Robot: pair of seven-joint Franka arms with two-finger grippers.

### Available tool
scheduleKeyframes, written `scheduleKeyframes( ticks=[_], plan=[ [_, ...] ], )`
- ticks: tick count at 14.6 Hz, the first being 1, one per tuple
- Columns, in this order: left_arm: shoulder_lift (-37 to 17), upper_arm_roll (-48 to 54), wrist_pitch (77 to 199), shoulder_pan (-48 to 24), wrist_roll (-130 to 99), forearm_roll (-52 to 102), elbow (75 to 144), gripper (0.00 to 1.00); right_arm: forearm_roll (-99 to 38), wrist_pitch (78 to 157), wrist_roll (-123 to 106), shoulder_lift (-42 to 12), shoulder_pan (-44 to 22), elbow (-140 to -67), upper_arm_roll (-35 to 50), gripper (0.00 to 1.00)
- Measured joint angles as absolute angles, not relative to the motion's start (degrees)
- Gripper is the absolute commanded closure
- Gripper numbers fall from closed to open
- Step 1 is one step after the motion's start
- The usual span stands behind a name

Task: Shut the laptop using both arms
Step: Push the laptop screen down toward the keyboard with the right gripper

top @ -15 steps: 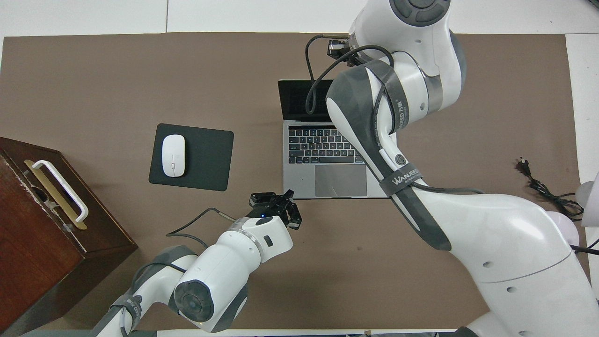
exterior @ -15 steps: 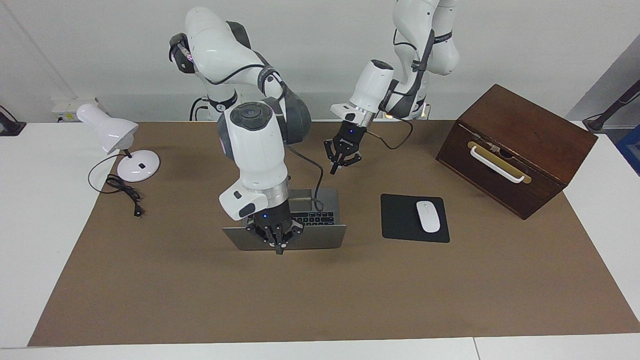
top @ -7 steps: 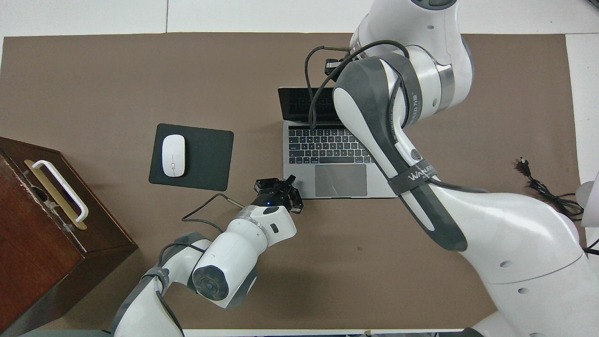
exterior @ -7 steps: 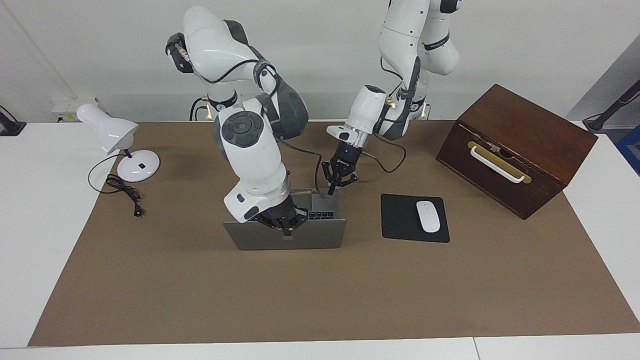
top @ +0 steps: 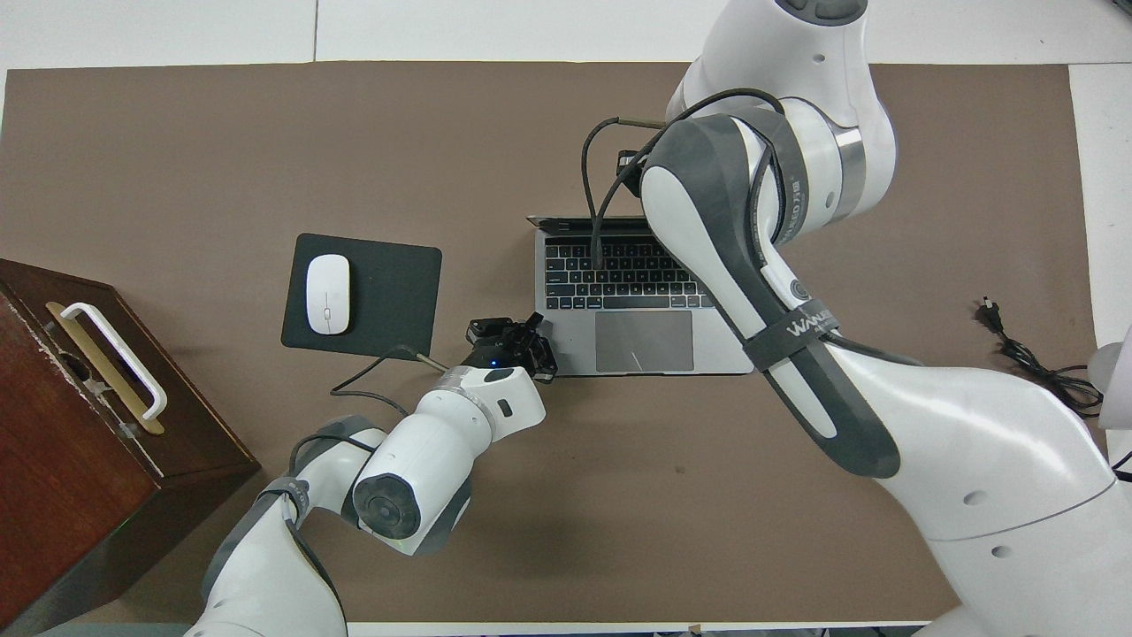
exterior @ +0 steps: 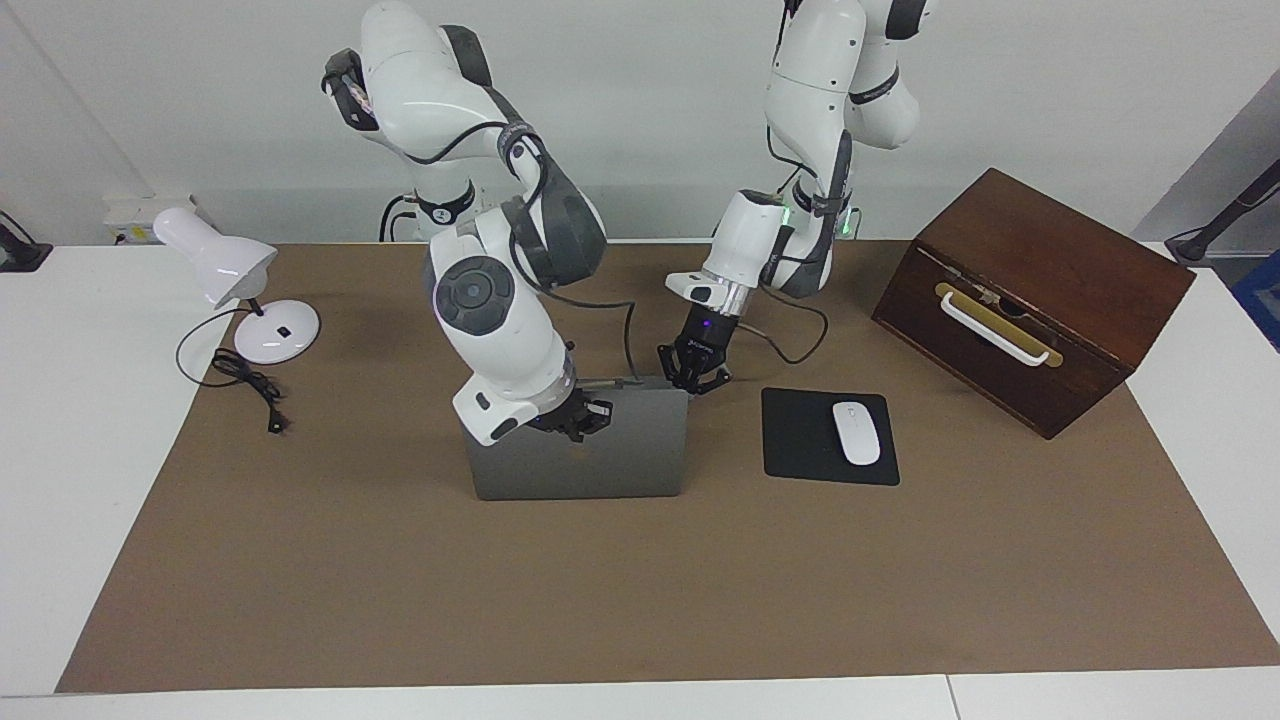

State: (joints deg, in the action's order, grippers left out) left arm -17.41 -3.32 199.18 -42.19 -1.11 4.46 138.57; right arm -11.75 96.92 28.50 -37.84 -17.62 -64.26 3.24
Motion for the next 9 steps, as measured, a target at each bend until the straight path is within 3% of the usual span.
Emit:
scheduleKeyframes(
  ticks=[9],
  plan=[
    [-18.6, -3.1, 199.4, -42.3, -0.9, 4.4, 138.6, 1.0, -18.7, 90.5, 28.5, -36.7, -17.6, -72.5, 3.4, 1.0]
  ],
)
